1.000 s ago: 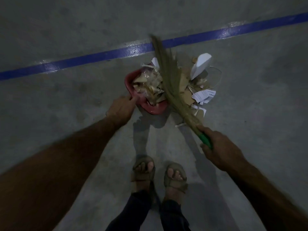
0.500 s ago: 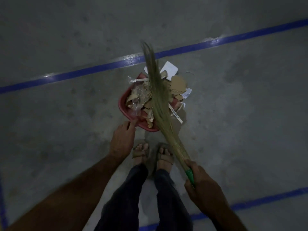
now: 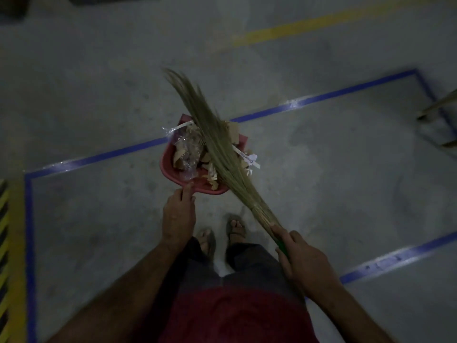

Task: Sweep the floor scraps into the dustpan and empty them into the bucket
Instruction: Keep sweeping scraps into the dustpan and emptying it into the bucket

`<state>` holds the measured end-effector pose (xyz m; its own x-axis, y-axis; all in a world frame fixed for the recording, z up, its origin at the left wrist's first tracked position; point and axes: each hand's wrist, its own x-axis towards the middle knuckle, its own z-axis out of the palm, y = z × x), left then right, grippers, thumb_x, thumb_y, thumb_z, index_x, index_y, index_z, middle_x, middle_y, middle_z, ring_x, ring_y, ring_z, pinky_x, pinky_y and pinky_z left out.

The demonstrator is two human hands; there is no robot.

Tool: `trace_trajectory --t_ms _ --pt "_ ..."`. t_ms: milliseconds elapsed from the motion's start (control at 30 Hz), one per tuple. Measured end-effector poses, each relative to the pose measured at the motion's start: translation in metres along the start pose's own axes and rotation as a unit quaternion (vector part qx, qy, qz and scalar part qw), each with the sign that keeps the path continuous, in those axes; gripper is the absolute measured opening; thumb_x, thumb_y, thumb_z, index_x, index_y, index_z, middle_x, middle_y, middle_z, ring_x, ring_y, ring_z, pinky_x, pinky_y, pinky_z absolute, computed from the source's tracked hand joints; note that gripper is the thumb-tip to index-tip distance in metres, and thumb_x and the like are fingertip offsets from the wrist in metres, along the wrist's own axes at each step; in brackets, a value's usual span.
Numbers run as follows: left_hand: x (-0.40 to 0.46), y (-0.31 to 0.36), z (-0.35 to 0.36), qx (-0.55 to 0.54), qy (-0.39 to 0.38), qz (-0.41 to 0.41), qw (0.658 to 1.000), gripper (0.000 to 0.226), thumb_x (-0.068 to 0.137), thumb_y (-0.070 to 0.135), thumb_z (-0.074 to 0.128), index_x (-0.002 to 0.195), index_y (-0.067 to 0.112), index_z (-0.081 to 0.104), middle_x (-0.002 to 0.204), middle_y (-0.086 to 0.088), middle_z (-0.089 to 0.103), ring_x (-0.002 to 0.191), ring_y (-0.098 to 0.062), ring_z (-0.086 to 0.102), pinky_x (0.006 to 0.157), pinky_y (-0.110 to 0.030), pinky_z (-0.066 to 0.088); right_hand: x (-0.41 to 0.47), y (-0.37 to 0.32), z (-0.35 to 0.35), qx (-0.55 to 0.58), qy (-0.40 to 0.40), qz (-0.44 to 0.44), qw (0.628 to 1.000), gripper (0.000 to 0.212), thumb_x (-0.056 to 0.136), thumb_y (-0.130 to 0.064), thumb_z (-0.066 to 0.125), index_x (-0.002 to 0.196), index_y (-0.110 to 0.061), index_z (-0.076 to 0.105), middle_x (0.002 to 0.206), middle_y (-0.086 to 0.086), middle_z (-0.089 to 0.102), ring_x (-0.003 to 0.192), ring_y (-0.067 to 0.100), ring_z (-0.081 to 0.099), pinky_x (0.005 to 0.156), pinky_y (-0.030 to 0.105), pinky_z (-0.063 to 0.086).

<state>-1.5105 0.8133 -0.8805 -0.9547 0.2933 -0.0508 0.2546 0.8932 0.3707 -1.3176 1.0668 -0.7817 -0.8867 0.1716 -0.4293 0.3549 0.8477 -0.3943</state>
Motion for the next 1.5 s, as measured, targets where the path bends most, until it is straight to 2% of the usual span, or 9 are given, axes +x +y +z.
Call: trace_trajectory --t_ms 200,467,633,733,867,1000,1167,1300,1500 --pt "-0.044 -0.002 -0.055 0.016 0.063 0.031 0.997 0.042 0.096 0.013 0.058 0.137 0.011 0.05 0.095 -0.011 0.055 0.078 -0.024 0.052 0.061 -0.037 0.047 -0.06 -0.041 0.002 -0.038 0.061 -0.027 0.997 0.06 0.098 -0.034 0.052 0.148 -0.042 0.02 0.095 -0.008 0.046 0.056 0.009 0.046 0.045 0.013 0.027" --pt "-0.13 -0.047 -0.105 0.032 0.051 0.08 0.995 0.037 0.096 0.014 0.056 0.132 0.01 0.05 0.094 -0.015 0.056 0.075 -0.033 0.055 0.061 -0.043 0.049 -0.169 -0.099 0.065 -0.064 0.092 -0.005 0.994 0.065 0.097 -0.037 0.052 0.152 -0.037 0.017 0.098 -0.004 0.049 0.055 0.008 0.044 0.043 0.016 0.031" --pt "-0.2 -0.048 -0.132 0.043 0.027 0.113 0.992 0.038 0.096 0.014 0.056 0.134 0.009 0.049 0.094 -0.015 0.056 0.075 -0.031 0.055 0.06 -0.04 0.048 -0.26 -0.132 0.093 -0.029 0.123 0.02 0.992 0.057 0.095 -0.049 0.033 0.15 -0.038 0.021 0.094 -0.007 0.044 0.055 0.009 0.045 0.044 0.017 0.032" --pt "-0.238 -0.035 -0.14 0.045 0.008 0.143 0.989 0.036 0.099 0.018 0.051 0.134 0.014 0.044 0.092 -0.011 0.052 0.077 -0.027 0.054 0.061 -0.039 0.049 -0.313 -0.131 0.11 -0.021 0.151 0.051 0.987 0.06 0.096 -0.038 0.052 0.149 -0.037 0.025 0.094 -0.005 0.049 0.053 0.009 0.043 0.044 0.017 0.029" --pt "-0.286 -0.003 -0.136 0.057 -0.016 0.188 0.98 0.035 0.1 0.02 0.048 0.134 0.017 0.041 0.093 -0.008 0.051 0.076 -0.023 0.051 0.062 -0.04 0.05 -0.382 -0.11 0.134 -0.022 0.183 0.098 0.978 0.061 0.097 -0.033 0.055 0.149 -0.037 0.024 0.093 -0.007 0.046 0.05 0.009 0.038 0.041 0.016 0.026" --pt "-0.346 0.048 -0.121 -0.007 -0.042 0.202 0.978 0.032 0.102 0.027 0.041 0.133 0.024 0.044 0.099 -0.004 0.052 0.083 -0.022 0.053 0.07 -0.041 0.053 -0.46 -0.075 0.154 0.004 0.214 0.134 0.968 0.062 0.099 -0.032 0.051 0.152 -0.038 0.021 0.088 -0.01 0.04 0.052 0.009 0.041 0.044 0.023 0.038" --pt "-0.449 0.125 -0.075 0.028 -0.051 0.309 0.949 0.034 0.099 0.019 0.049 0.133 0.019 0.043 0.09 -0.006 0.047 0.076 -0.024 0.05 0.061 -0.039 0.047 -0.583 -0.023 0.187 0.028 0.238 0.194 0.951 0.068 0.095 -0.031 0.054 0.151 -0.04 0.016 0.085 -0.007 0.04 0.049 0.012 0.042 0.042 0.027 0.037" --pt "-0.531 0.185 -0.044 0.016 -0.076 0.363 0.929 0.036 0.099 0.016 0.052 0.134 0.017 0.043 0.086 0.0 0.042 0.071 -0.016 0.042 0.058 -0.031 0.036 -0.676 0.012 0.213 0.027 0.25 0.254 0.934 0.071 0.093 -0.032 0.05 0.151 -0.042 0.01 0.091 -0.003 0.049 0.056 0.016 0.05 0.047 0.032 0.046" --pt "-0.625 0.258 -0.001 0.019 -0.145 0.454 0.879 0.035 0.098 0.016 0.055 0.131 0.019 0.045 0.091 -0.004 0.05 0.074 -0.019 0.047 0.058 -0.032 0.04 -0.79 0.031 0.247 0.087 0.252 0.352 0.897 0.065 0.095 -0.035 0.05 0.15 -0.046 0.018 0.111 -0.002 0.052 0.071 0.02 0.06 0.053 0.032 0.049"
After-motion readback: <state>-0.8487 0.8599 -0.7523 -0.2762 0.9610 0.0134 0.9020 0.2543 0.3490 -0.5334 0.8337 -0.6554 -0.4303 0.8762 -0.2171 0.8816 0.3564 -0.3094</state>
